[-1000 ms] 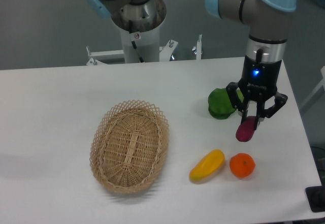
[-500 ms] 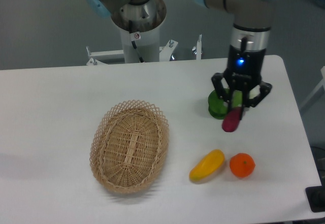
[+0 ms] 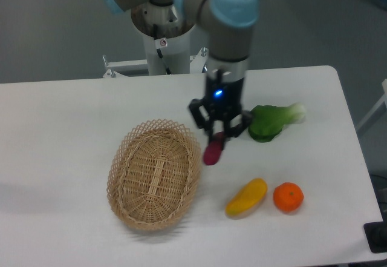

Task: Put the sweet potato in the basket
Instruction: 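Carry the sweet potato over to the wicker basket and lower it, then lower the sweet potato into the basket and open the gripper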

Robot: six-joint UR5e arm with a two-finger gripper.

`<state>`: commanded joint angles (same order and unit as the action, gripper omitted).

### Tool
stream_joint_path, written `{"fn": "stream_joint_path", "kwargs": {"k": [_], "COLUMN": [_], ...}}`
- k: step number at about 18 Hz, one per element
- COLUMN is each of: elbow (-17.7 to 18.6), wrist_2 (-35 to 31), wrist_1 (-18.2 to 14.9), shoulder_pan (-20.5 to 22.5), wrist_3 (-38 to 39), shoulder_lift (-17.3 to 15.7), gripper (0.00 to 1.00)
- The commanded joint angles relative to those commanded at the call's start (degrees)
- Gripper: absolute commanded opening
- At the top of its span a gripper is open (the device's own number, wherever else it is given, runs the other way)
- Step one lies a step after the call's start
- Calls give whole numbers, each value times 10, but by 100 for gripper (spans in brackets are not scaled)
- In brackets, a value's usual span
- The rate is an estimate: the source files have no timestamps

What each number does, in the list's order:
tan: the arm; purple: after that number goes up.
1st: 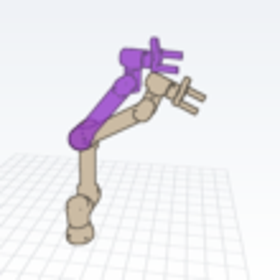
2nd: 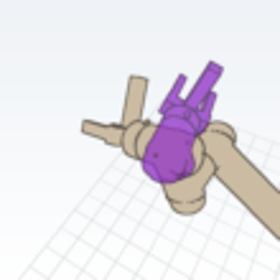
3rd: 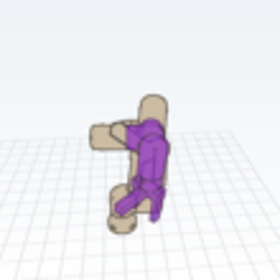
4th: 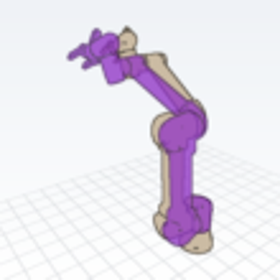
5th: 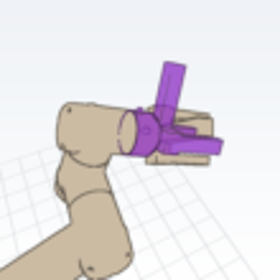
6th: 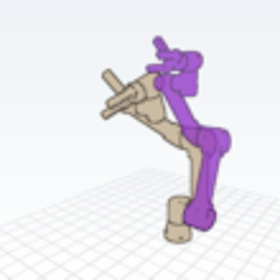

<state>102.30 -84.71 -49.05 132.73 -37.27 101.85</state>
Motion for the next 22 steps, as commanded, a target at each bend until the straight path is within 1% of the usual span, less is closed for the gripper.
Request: {"fn": "stream_joint_path", "kwargs": {"k": [2,3,5,7,9,14,22], "elbow": [2,3,4,10,18,19,19], "wrist_2": [-47,-69,-79,-82,-84,-87,-98], "wrist_1": [17,32,53,54,55,55,55], "shoulder_pan": [-47,-63,-83,-91,-96,-108,-117], "wrist_3": [4,4,-3,-24,-30,-32,-31], "shoulder_lift": [39,54,67,78,84,99,106], "gripper": [33,33,33,33,33,33,37]}}
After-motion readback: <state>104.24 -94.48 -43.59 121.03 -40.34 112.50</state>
